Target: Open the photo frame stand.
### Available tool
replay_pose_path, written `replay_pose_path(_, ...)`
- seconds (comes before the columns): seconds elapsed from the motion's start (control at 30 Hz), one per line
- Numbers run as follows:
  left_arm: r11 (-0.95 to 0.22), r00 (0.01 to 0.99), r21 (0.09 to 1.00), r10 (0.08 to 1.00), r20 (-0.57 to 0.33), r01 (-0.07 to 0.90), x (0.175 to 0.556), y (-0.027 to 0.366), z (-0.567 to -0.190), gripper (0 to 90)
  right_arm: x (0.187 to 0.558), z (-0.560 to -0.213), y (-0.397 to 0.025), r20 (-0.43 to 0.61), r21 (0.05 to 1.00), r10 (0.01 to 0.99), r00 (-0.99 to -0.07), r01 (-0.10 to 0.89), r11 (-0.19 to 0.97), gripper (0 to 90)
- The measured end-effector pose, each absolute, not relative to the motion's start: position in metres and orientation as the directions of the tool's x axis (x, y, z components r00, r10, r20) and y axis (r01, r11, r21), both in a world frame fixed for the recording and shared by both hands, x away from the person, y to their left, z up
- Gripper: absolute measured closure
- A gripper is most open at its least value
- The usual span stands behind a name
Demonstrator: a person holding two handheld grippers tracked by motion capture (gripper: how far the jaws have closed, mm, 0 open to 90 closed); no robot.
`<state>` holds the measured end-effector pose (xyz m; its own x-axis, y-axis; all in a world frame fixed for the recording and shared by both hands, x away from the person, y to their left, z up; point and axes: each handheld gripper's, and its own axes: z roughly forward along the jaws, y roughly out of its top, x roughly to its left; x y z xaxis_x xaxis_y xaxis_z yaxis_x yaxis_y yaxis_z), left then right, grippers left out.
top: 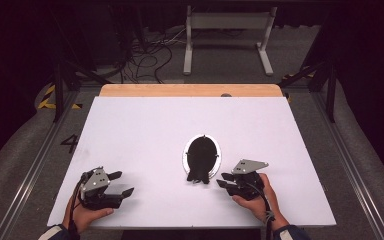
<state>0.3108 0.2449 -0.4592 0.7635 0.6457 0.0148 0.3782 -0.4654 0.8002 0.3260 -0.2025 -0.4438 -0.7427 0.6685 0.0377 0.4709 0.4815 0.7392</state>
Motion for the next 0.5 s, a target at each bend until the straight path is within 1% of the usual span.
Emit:
replay_pose_path(0.07, -0.449, 0.753, 0.807, 0.658, 0.009, 0.383, 0.31, 0.247, -0.459, 26.3, 0.327, -0.445, -0.199, 0.034, 0.729, 0.673, -0.739, 0.478, 0.489, 62.9)
replay_pose_path(0.2, -0.435, 0.751, 0.816, 0.66, 0.001, 0.381, 0.311, 0.248, -0.457, 26.2, 0.326, -0.448, -0.192, 0.027, 0.716, 0.669, -0.742, 0.481, 0.505, 59.7)
replay_pose_path(0.27, -0.455, 0.756, 0.803, 0.655, 0.009, 0.384, 0.313, 0.245, -0.458, 24.8, 0.326, -0.449, -0.187, 0.023, 0.711, 0.672, -0.74, 0.485, 0.509, 54.3)
replay_pose_path(0.4, -0.473, 0.764, 0.793, 0.645, 0.015, 0.384, 0.315, 0.24, -0.46, 24.2, 0.326, -0.453, -0.175, -0.001, 0.698, 0.682, -0.731, 0.488, 0.524, 46.4)
replay_pose_path(0.5, -0.471, 0.765, 0.792, 0.644, 0.007, 0.389, 0.314, 0.239, -0.46, 24.3, 0.327, -0.456, -0.169, 0.003, 0.701, 0.697, -0.717, 0.499, 0.51, 44.4)
